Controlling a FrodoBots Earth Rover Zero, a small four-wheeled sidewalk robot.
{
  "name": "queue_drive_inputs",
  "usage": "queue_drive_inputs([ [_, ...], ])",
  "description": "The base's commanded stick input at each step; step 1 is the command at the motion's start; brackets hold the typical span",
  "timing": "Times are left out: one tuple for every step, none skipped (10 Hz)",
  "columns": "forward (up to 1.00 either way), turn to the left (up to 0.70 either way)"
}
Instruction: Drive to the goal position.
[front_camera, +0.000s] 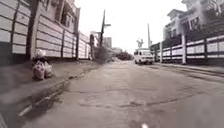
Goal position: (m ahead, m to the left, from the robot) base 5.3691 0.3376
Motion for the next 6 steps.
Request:
queue_drive_inputs([
  [1.00, 0.00],
  [1.00, 0.00],
  [1.00, 0.00],
  [1.00, 0.00],
  [1.00, 0.00],
  [1.00, 0.00],
])
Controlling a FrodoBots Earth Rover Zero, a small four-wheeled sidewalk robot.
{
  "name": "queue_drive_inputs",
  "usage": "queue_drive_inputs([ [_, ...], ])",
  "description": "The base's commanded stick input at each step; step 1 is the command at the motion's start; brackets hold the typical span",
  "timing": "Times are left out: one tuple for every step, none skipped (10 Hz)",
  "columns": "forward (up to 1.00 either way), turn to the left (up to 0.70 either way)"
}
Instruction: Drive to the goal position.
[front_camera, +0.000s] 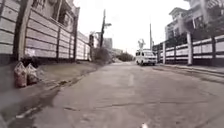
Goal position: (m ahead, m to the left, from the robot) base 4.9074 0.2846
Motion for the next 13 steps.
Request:
queue_drive_inputs([
  [1.00, 0.00],
  [1.00, 0.00],
  [1.00, 0.00],
  [1.00, 0.00],
  [1.00, 0.00],
  [1.00, 0.00],
  [1.00, 0.00],
  [1.00, 0.00],
  [1.00, 0.00],
  [1.00, 0.00],
  [1.00, 0.00],
  [1.00, 0.00],
  [1.00, 0.00],
])
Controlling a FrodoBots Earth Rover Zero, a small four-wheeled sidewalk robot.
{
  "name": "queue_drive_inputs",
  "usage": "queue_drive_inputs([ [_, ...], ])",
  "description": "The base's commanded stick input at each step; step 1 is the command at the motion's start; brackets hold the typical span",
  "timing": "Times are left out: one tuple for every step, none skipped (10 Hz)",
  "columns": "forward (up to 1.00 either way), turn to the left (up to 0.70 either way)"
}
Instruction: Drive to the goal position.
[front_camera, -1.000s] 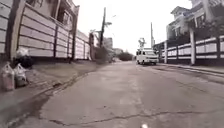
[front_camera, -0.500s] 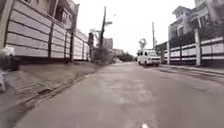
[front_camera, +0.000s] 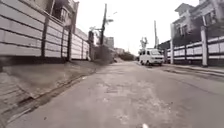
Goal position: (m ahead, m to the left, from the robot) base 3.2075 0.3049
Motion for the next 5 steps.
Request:
queue_drive_inputs([
  [1.00, 0.00],
  [1.00, 0.00],
  [1.00, -0.02],
  [1.00, -0.12],
  [1.00, -0.30],
])
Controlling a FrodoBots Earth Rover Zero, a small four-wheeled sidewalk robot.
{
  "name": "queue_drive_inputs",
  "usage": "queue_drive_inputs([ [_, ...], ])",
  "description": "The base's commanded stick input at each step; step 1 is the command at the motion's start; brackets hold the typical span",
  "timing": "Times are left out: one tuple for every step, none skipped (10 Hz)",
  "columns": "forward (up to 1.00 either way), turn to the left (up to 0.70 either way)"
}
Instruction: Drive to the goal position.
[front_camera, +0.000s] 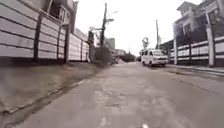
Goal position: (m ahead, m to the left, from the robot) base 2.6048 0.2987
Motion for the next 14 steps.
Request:
queue_drive_inputs([
  [1.00, -0.33],
  [1.00, -0.09],
  [1.00, 0.00],
  [1.00, 0.00],
  [1.00, 0.00],
  [1.00, -0.07],
  [1.00, -0.29],
  [1.00, -0.38],
  [1.00, -0.19],
  [1.00, 0.00],
  [1.00, 0.00],
  [1.00, 0.00],
  [1.00, 0.00],
  [1.00, 0.00],
])
